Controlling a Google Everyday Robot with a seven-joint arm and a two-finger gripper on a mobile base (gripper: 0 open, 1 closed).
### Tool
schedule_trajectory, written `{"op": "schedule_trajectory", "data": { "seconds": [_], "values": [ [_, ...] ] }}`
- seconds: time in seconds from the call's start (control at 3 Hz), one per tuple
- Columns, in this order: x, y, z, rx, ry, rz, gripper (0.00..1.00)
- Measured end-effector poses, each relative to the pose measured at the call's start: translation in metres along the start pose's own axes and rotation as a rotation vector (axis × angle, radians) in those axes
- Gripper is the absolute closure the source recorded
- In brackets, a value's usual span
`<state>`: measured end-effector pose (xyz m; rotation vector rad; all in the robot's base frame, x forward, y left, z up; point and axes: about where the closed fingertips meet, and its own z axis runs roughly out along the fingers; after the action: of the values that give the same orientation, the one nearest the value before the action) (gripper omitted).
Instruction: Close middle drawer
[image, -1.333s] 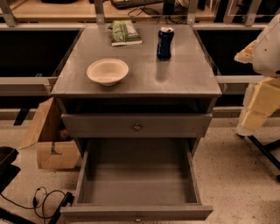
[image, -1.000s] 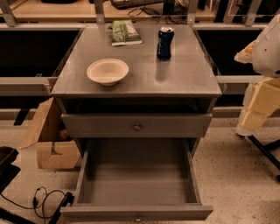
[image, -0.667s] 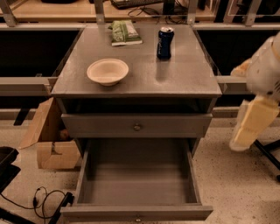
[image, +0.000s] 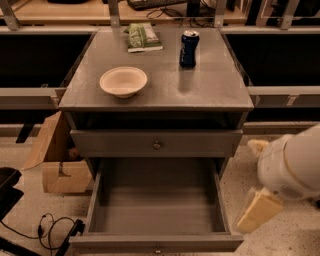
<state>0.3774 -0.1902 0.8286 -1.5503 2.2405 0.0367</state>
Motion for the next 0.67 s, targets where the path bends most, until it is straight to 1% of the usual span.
{"op": "schedule_trajectory", "data": {
  "seconds": [0.33,0.67],
  "values": [
    [0.025,0.045,0.060,-0.048,0.015,0.039,0.00],
    [0.052,0.102,0.120,-0.139,0.070,0.061,0.00]
  ]
}}
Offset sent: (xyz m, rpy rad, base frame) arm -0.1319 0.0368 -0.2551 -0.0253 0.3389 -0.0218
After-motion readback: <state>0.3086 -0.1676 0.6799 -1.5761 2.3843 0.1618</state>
